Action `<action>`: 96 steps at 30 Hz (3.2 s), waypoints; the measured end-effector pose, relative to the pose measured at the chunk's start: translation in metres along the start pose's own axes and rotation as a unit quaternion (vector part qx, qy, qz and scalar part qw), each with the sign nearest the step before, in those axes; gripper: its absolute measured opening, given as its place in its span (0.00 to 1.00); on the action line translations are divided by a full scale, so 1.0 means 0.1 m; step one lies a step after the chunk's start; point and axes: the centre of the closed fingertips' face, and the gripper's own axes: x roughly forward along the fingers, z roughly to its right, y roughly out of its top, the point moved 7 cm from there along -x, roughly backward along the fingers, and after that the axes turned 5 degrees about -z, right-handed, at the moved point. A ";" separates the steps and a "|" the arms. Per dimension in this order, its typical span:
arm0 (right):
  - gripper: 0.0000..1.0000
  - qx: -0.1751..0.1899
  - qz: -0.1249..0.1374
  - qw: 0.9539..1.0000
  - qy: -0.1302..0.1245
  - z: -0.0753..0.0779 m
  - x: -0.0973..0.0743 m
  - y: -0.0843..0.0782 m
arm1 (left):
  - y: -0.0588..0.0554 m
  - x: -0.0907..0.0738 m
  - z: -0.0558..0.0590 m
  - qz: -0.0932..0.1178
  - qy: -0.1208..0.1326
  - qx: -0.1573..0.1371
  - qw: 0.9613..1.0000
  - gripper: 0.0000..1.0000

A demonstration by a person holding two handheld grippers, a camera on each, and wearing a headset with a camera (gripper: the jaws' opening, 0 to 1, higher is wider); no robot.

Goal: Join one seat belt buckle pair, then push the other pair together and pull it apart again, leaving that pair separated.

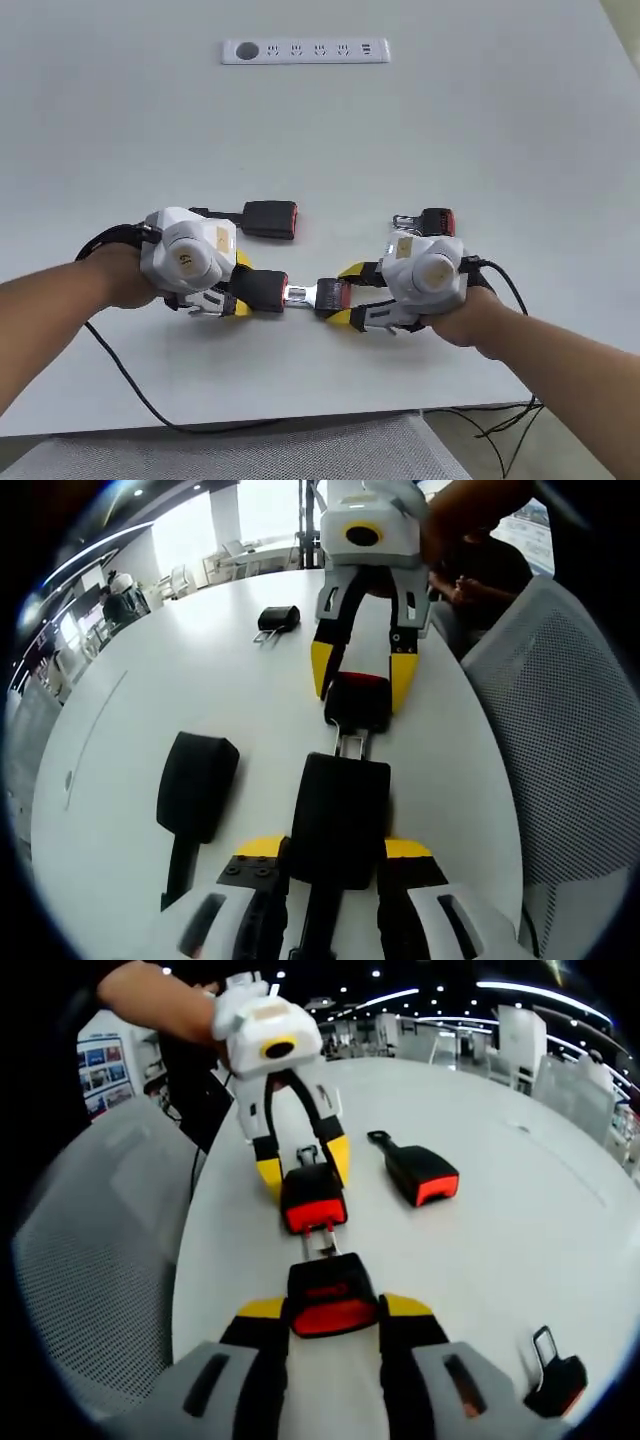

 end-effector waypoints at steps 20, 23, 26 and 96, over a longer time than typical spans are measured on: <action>0.34 0.009 -0.007 1.000 0.000 -0.01 0.15 0.16 | 0.00 0.04 -0.03 -0.020 -0.001 0.022 1.000 0.34; 0.33 0.013 -0.005 1.000 0.003 -0.01 0.17 0.18 | 0.01 0.05 -0.04 -0.025 -0.005 0.032 0.999 0.34; 0.33 0.008 -0.010 1.000 0.003 -0.02 0.21 0.24 | 0.03 0.05 -0.04 -0.033 -0.008 0.046 0.998 0.33; 0.32 -0.045 0.033 0.998 -0.036 -0.09 0.17 0.14 | -0.12 -0.01 -0.05 0.071 -0.047 0.042 0.995 0.32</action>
